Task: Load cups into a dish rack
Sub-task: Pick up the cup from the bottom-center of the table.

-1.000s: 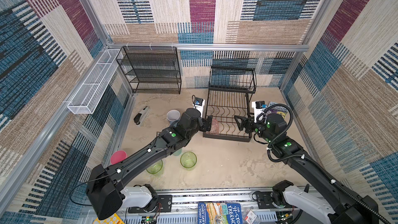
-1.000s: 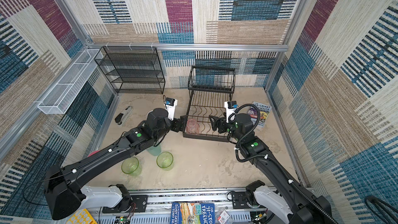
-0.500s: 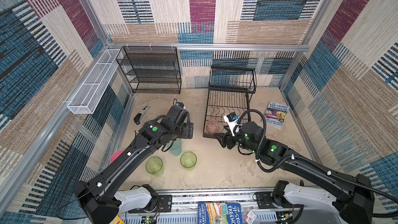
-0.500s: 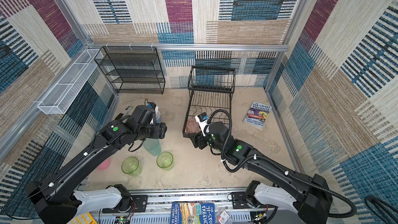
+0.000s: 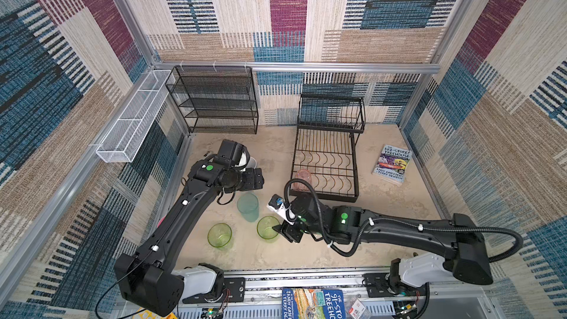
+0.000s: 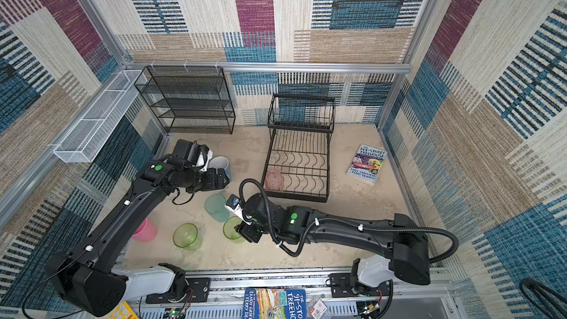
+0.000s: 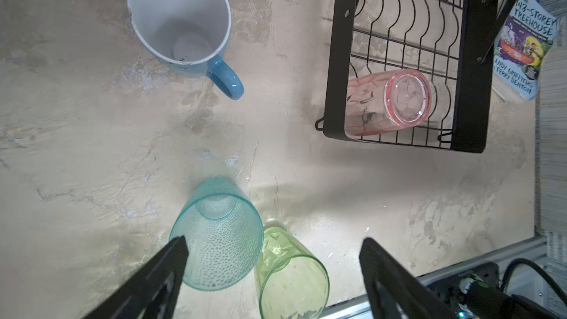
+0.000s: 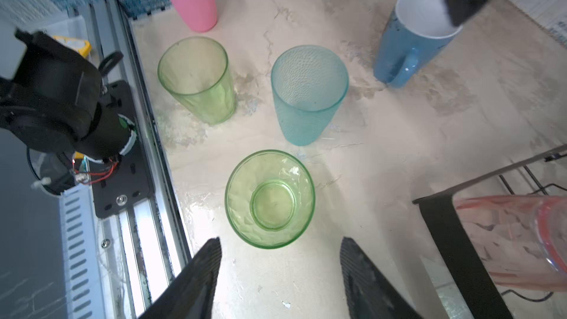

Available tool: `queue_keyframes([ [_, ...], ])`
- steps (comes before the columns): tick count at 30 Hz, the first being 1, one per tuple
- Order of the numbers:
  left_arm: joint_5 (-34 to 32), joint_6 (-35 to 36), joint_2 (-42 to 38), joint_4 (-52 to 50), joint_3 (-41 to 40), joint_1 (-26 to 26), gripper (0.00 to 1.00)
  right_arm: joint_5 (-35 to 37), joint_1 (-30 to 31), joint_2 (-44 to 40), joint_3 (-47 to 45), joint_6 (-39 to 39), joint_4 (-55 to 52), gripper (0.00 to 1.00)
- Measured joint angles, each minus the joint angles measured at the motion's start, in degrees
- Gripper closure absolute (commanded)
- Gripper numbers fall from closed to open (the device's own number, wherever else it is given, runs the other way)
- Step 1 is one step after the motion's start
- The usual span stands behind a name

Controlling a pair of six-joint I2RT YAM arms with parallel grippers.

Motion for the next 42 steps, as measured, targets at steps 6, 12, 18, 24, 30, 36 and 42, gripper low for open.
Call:
queue_keyframes([
  [6,3.06,0.44,1.77,0.96,0.0,2.71,0.07,-1.6,2.12,7.15,5.97,-4.66,-3.98,0.4],
  [12,5.22,1.64,2.99,1.97,-0.26,5.27,0.07,-2.93,2.99,13.16,10.36,-7.93,-7.08,0.47],
  [18,6.8,2.12,3.41,3.67,-1.4,6.73,0.09,-3.56,3.08,18.05,13.94,-9.9,-9.99,0.54],
  [24,6.99,2.43,4.2,5.33,-1.62,7.08,0.09,-4.13,3.08,21.29,16.31,-10.49,-12.52,0.57],
  [30,6.97,2.67,4.44,5.62,-2.05,7.43,0.09,-4.07,3.08,23.58,17.44,-11.17,-14.56,0.66],
  [36,7.1,2.86,4.11,6.01,-2.95,8.09,0.09,-4.0,3.08,24.37,18.38,-11.76,-15.37,0.78],
  [42,7.37,2.97,4.09,6.4,-3.78,8.46,0.09,-3.98,3.08,24.57,18.64,-12.22,-16.5,0.89],
])
